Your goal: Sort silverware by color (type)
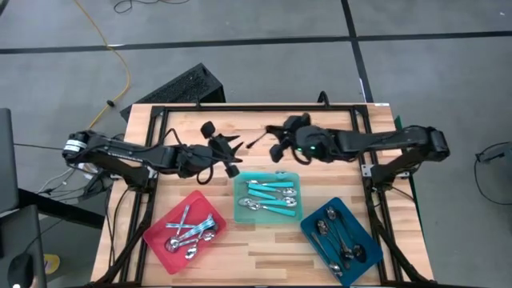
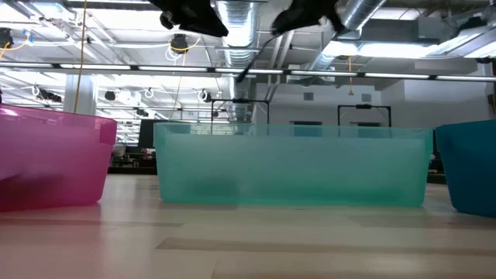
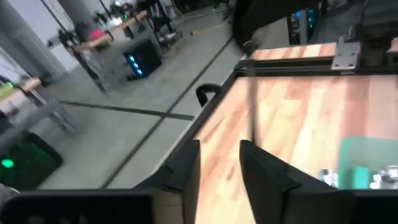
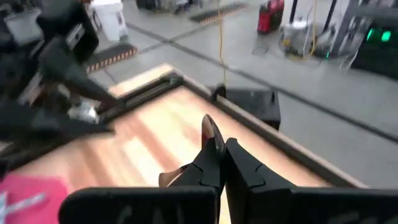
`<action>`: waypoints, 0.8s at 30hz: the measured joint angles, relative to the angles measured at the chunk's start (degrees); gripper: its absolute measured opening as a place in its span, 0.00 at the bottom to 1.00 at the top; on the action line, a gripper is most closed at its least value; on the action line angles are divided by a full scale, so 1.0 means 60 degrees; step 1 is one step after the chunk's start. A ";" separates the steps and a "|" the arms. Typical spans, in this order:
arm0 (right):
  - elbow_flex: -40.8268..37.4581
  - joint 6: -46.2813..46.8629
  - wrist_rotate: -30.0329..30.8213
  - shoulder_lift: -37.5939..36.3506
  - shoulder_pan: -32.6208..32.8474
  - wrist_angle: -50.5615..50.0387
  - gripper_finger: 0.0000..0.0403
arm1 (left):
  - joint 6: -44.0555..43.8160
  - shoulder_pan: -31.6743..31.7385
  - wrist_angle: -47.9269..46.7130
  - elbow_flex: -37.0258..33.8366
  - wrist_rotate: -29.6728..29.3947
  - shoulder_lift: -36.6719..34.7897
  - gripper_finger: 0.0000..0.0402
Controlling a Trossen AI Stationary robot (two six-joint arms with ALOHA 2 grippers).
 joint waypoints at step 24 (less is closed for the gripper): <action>0.0002 0.5161 -0.4131 -0.3178 0.1334 -0.7132 0.06 | -0.7905 -0.0175 -0.2975 0.0000 0.6099 -0.2767 0.31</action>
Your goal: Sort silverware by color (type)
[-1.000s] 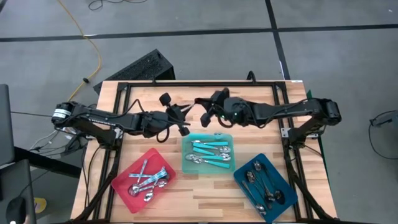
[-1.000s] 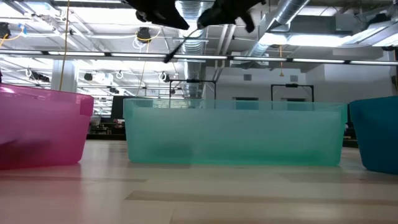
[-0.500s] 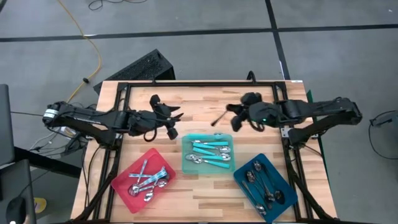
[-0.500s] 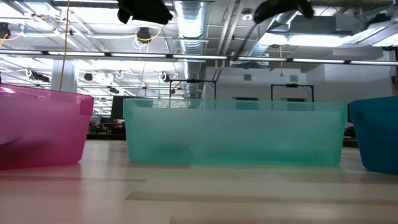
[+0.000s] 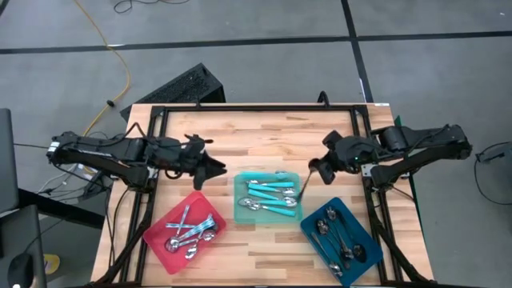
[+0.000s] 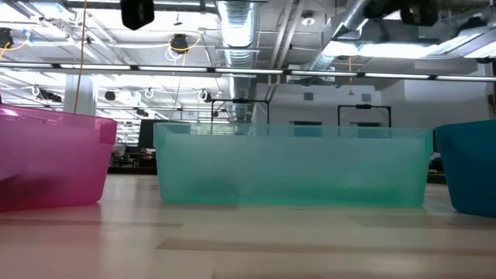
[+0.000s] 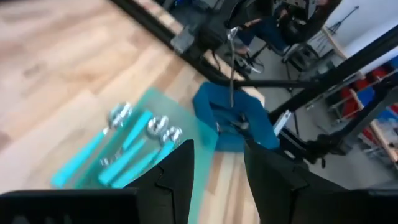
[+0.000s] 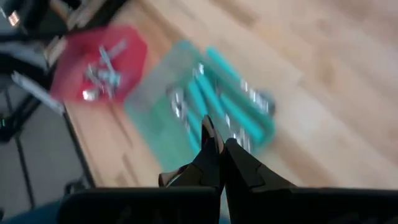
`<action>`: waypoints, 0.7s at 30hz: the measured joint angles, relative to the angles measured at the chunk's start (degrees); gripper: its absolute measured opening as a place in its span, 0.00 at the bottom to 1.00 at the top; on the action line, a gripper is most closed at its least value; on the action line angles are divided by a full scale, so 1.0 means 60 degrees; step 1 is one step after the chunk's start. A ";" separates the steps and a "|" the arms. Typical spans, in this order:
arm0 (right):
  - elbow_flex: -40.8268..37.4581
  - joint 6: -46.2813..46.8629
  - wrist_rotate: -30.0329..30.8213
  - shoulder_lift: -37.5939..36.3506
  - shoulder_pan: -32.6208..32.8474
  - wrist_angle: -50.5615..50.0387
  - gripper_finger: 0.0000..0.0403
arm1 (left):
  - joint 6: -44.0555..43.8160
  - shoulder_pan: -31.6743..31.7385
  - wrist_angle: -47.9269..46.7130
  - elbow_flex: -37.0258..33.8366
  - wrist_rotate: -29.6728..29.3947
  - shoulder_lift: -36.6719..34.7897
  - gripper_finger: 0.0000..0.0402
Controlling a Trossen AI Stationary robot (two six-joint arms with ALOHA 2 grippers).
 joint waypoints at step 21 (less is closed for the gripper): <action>0.0000 0.5752 -0.2722 0.2174 0.4083 -0.2352 0.06 | -0.0139 -0.1887 -0.1445 -0.0007 -0.0980 0.0117 0.31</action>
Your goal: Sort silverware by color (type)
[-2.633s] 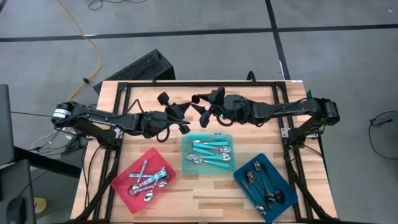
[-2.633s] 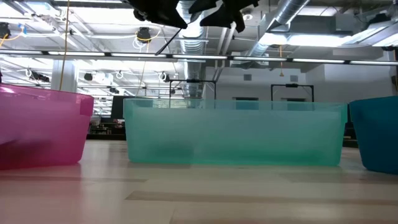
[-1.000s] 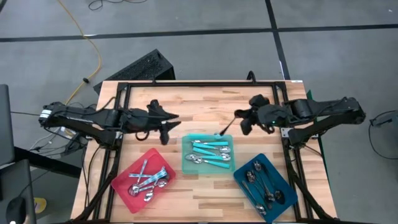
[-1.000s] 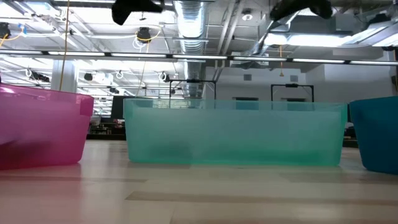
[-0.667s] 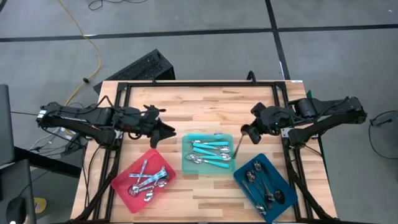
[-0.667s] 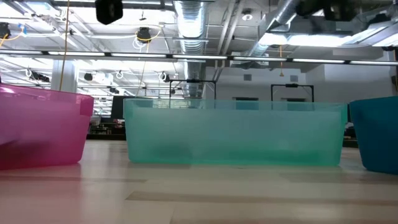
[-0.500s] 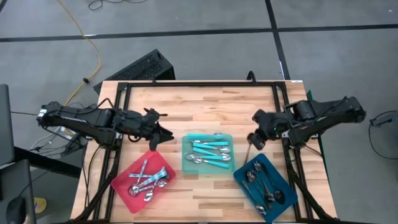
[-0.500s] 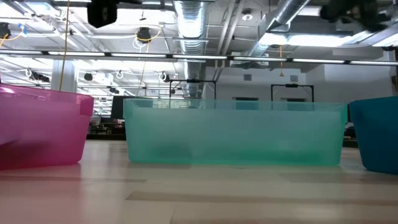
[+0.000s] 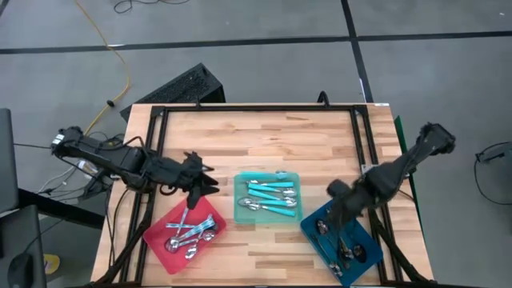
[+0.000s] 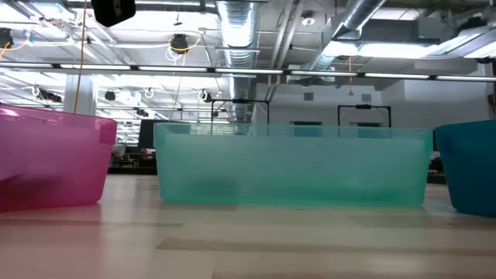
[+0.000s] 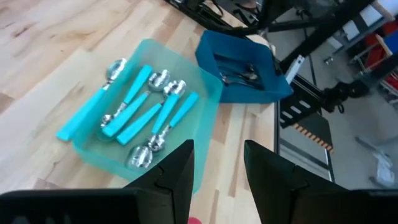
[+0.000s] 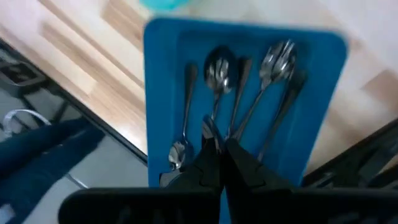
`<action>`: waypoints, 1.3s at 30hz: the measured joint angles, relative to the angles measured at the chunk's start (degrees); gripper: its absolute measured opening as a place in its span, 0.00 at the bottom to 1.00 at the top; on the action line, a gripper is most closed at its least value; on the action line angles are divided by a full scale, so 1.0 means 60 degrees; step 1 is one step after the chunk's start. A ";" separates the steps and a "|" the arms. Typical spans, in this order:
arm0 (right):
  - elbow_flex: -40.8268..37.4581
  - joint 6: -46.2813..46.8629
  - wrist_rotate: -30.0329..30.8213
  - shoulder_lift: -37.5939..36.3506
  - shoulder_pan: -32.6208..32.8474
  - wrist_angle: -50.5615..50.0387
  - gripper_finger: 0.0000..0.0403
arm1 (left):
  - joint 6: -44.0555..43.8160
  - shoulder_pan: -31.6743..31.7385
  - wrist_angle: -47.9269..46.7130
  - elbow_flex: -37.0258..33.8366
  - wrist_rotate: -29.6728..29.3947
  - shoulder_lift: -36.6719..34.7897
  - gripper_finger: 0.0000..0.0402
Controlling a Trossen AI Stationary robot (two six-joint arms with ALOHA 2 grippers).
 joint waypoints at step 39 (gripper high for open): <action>-0.1046 -0.2140 -0.0083 0.3400 0.0762 0.2554 0.06 | -0.1527 -0.2137 0.0806 -0.1341 -0.2911 0.0117 0.31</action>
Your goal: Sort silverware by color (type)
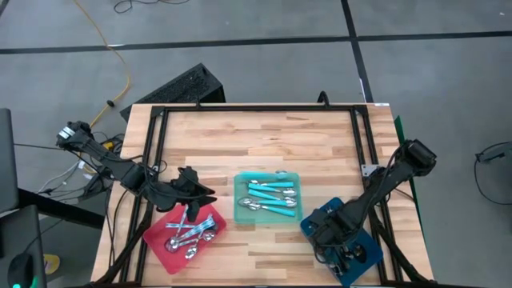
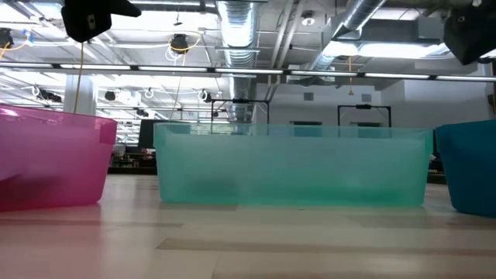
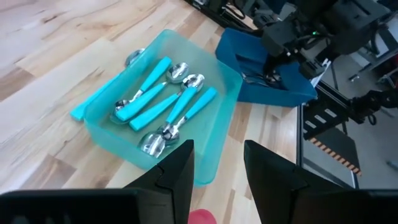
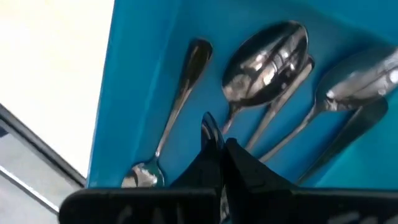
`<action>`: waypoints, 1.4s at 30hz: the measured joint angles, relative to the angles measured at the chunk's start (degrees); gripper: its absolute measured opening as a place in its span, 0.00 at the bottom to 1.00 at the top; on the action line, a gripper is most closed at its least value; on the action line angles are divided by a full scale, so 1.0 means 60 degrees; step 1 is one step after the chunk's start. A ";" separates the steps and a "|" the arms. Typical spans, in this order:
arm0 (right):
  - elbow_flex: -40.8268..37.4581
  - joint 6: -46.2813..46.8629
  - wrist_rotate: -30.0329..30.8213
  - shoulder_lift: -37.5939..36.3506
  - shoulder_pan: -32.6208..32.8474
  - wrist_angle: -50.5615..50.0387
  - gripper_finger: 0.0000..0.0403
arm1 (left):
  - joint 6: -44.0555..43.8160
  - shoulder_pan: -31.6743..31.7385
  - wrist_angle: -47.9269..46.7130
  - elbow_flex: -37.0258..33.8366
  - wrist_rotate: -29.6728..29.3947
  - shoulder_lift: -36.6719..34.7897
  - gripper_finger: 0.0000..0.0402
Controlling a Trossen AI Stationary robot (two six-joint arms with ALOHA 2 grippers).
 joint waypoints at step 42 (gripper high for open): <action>-0.0480 0.0703 0.1947 0.0021 0.0714 0.0669 0.15 | 0.0038 0.0001 -0.0026 0.0000 -0.0827 0.0000 0.31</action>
